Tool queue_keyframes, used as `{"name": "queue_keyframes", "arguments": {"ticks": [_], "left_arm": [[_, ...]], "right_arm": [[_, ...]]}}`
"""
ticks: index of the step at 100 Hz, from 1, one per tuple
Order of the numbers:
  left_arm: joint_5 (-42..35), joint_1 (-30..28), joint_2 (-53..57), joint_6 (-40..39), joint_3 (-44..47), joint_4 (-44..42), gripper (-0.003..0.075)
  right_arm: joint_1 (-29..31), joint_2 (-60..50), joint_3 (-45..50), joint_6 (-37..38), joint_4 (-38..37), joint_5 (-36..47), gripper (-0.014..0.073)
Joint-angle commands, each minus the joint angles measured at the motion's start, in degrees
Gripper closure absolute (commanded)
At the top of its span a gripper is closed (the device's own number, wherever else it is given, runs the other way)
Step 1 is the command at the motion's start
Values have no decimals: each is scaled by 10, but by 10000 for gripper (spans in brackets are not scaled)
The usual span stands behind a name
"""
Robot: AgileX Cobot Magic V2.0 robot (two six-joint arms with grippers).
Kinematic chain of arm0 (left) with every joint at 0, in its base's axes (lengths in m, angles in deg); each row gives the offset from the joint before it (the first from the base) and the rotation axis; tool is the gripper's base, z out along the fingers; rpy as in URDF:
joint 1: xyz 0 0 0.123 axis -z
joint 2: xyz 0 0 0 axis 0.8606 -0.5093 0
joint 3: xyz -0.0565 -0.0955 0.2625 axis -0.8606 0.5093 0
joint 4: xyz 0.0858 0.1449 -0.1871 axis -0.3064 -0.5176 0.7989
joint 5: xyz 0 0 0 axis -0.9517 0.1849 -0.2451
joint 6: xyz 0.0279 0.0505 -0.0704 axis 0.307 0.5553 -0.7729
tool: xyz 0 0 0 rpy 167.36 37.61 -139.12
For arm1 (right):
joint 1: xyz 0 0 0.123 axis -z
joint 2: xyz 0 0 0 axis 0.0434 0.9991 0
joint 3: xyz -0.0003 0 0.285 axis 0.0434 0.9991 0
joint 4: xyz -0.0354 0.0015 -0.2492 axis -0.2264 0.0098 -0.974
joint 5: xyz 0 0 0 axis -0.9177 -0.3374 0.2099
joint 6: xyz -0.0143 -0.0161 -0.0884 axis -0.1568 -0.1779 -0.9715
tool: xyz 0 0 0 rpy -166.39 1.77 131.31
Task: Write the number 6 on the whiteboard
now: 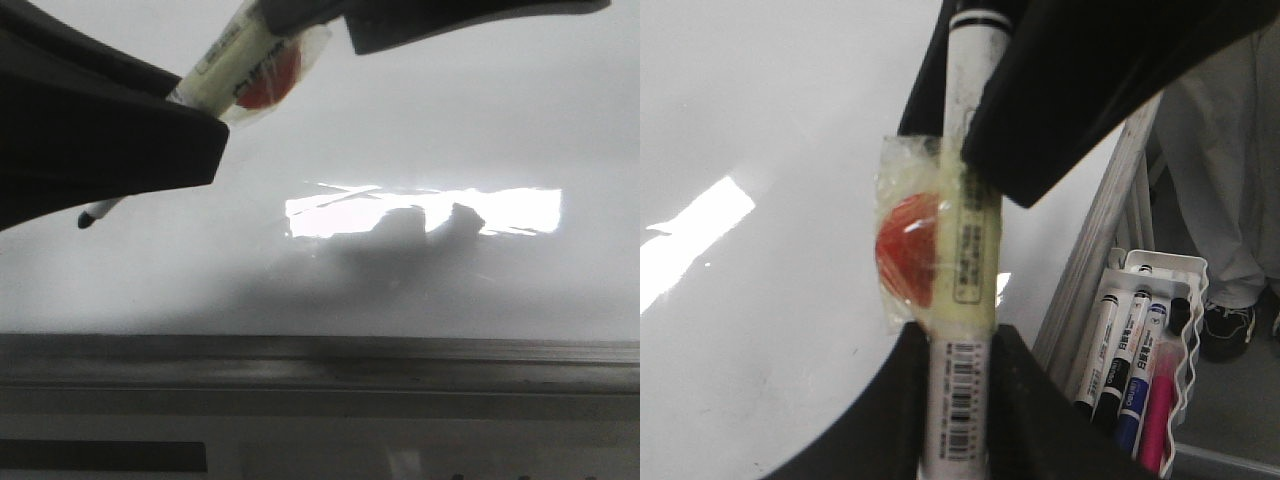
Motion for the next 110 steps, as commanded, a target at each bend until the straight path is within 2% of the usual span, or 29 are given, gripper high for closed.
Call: {"name": "queue_keyframes", "arguments": {"ticks": [1, 11, 24, 41, 46, 53, 62, 71, 88, 101, 110], "left_arm": [[-49, 5, 6, -2, -19, -2, 741], [-49, 5, 6, -2, -19, -2, 741], [-49, 5, 6, -2, -17, -2, 741], [-43, 5, 6, -4, -17, 3, 738], [-41, 5, 6, -4, -17, 2, 713], [-40, 5, 6, -4, -17, 2, 613], [-36, 4, 14, -4, -18, 12, 404], [-5, 4, 37, -3, -19, 55, 308], [91, -39, 137, 0, -19, 108, 342], [101, -82, 231, 0, -19, 136, 376], [107, -109, 270, 0, -19, 146, 387]], "right_arm": [[-2, 2, -21, -7, 11, 55, 302], [-3, 5, -21, -7, 11, 64, 394], [-3, 5, -21, -7, 11, 64, 667], [-3, 5, -21, -7, 13, 64, 657], [-3, 5, -21, -7, 13, 64, 657], [-3, 5, -21, -7, 13, 64, 657], [-3, 5, -21, -7, 14, 62, 657], [-2, 5, -21, -7, 24, 61, 657], [18, 5, -31, -7, 43, 60, 657], [59, 8, -81, -7, 43, 55, 657], [103, 21, -122, -7, 43, 23, 657]]}}
